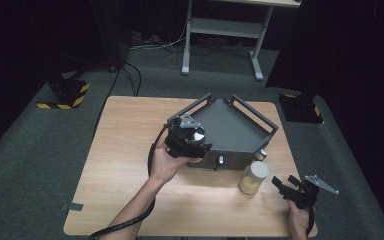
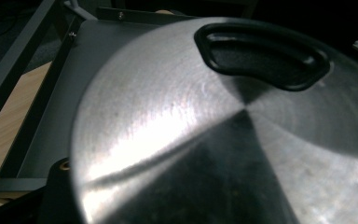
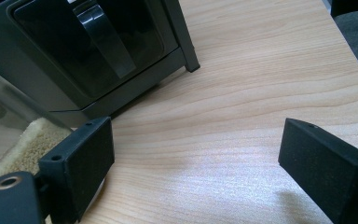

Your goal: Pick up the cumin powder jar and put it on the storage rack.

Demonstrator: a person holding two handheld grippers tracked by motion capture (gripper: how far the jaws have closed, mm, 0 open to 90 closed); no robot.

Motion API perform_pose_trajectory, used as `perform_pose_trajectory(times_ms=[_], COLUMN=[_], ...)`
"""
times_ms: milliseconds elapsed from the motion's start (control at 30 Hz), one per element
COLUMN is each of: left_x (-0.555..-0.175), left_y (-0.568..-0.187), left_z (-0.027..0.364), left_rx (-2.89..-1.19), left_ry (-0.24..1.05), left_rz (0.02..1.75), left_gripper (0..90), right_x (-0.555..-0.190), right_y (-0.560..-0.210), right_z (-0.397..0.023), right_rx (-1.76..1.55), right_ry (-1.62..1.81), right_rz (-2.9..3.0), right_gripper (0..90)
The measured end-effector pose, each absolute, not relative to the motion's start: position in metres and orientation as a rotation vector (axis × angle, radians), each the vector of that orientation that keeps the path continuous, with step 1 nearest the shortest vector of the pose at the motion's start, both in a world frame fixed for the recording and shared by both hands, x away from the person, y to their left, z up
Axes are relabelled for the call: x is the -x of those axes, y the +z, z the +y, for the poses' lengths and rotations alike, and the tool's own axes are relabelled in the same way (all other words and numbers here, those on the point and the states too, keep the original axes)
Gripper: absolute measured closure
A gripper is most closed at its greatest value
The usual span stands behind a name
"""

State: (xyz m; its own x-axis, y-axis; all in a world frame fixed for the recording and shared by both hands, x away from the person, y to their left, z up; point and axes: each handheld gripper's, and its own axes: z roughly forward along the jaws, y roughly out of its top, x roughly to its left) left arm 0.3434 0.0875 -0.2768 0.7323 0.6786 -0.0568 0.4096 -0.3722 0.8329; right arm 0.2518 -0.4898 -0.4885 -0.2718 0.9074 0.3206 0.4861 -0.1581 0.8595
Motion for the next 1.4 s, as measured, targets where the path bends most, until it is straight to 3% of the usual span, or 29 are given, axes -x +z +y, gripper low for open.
perform_pose_trajectory(times_ms=[1400], left_x=[-0.412], left_y=[-0.283], left_z=[0.036], left_rx=[-1.998], left_ry=[0.442], left_rz=[0.969], left_gripper=[31.6], right_x=[-0.251], right_y=[-0.49], right_z=[-0.491], right_rx=[-1.577], right_ry=[1.424], right_rz=[1.701], right_gripper=[9.4])
